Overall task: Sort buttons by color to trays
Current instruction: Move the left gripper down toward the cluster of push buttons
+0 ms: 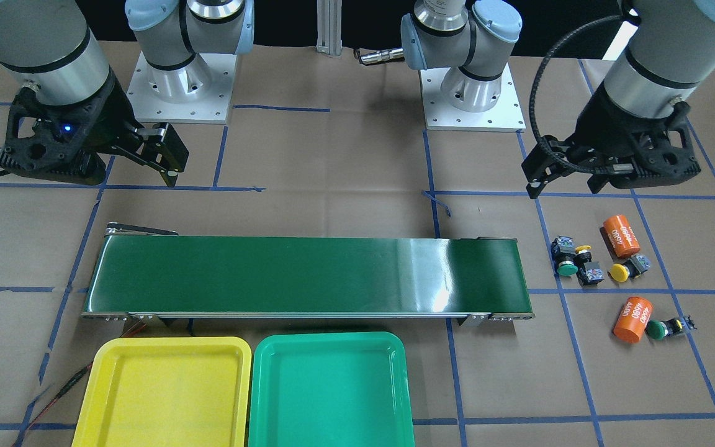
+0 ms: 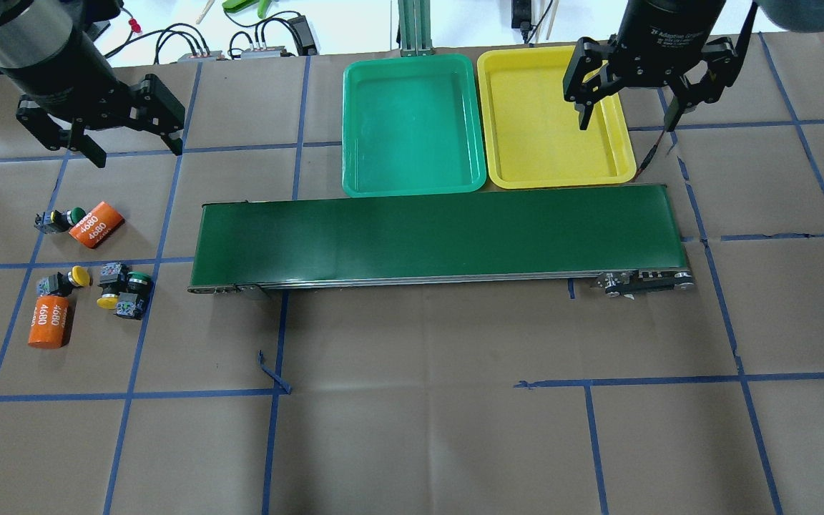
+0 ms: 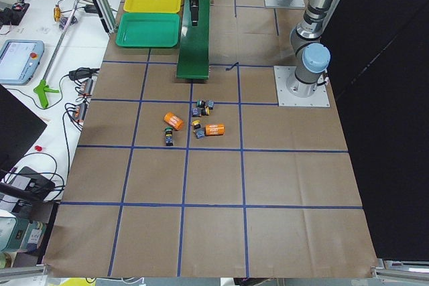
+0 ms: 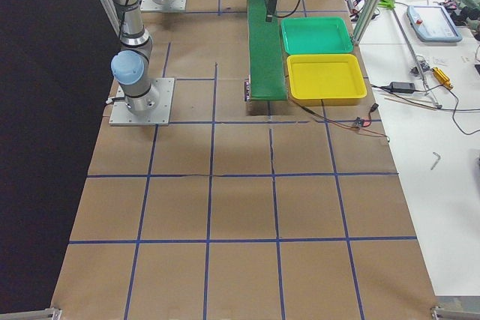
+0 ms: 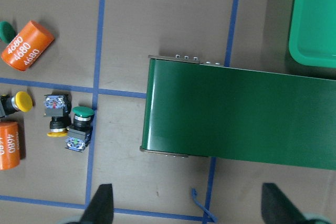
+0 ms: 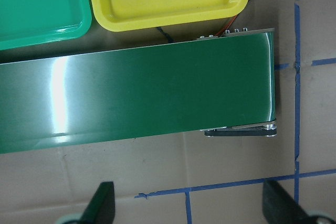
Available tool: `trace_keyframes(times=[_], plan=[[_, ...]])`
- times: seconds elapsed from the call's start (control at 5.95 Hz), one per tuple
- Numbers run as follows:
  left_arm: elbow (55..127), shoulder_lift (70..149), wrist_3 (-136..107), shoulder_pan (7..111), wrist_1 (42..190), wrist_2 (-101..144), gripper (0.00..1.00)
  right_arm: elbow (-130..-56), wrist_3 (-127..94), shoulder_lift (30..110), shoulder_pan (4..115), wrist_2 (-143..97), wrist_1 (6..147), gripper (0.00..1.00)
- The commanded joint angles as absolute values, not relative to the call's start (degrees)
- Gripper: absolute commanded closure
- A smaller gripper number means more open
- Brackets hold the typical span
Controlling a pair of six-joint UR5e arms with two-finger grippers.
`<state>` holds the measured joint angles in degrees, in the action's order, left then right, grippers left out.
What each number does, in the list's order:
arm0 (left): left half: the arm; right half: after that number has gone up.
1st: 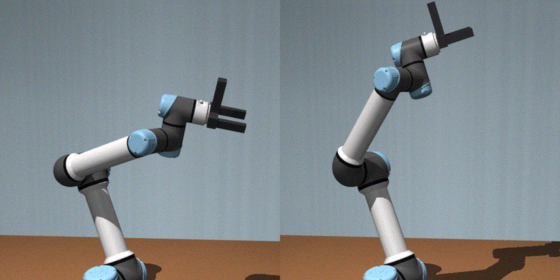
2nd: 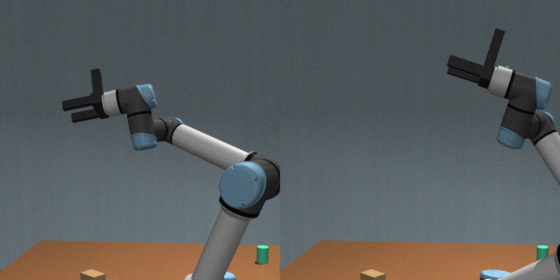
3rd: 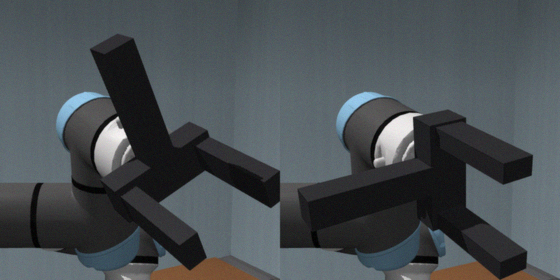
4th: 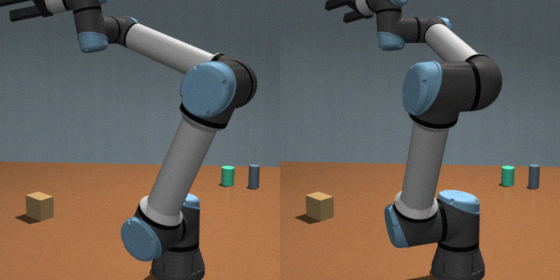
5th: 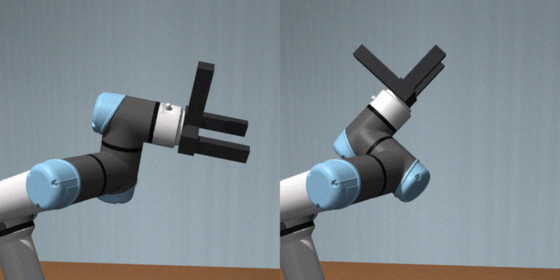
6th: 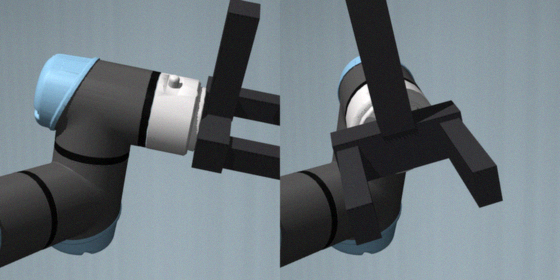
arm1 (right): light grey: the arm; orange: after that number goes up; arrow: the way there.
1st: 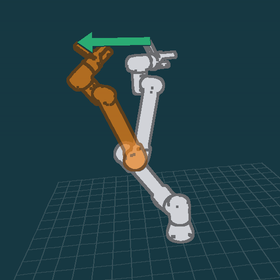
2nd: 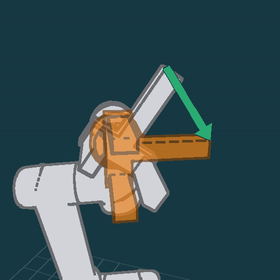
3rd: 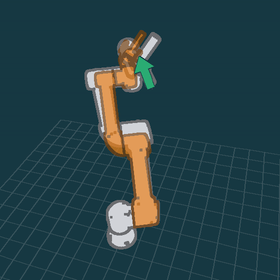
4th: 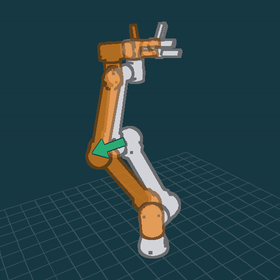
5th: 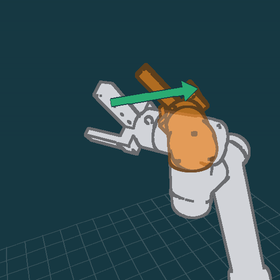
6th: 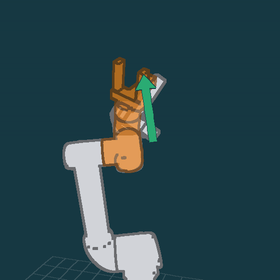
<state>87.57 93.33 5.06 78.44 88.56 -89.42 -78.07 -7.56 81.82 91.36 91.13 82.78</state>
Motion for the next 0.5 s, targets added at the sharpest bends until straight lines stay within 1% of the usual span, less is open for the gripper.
trace_keyframes(times=[0.0, 0.17, 0.34], plan=[[87.80, 95.78, 15.93, 72.28, 87.11, -89.47, 0.02, -78.05, -7.04, 81.83, 91.41, 91.05, 82.97, 0.00], [87.89, 99.28, 26.00, 69.38, 84.14, -89.56, 0.04, -78.05, -7.03, 81.83, 91.41, 91.32, 83.23, 0.00], [90.50, 101.32, 29.50, 66.56, 80.81, -89.56, 0.05, -78.05, -7.29, 81.91, 91.41, 91.06, 83.32, 0.00]])
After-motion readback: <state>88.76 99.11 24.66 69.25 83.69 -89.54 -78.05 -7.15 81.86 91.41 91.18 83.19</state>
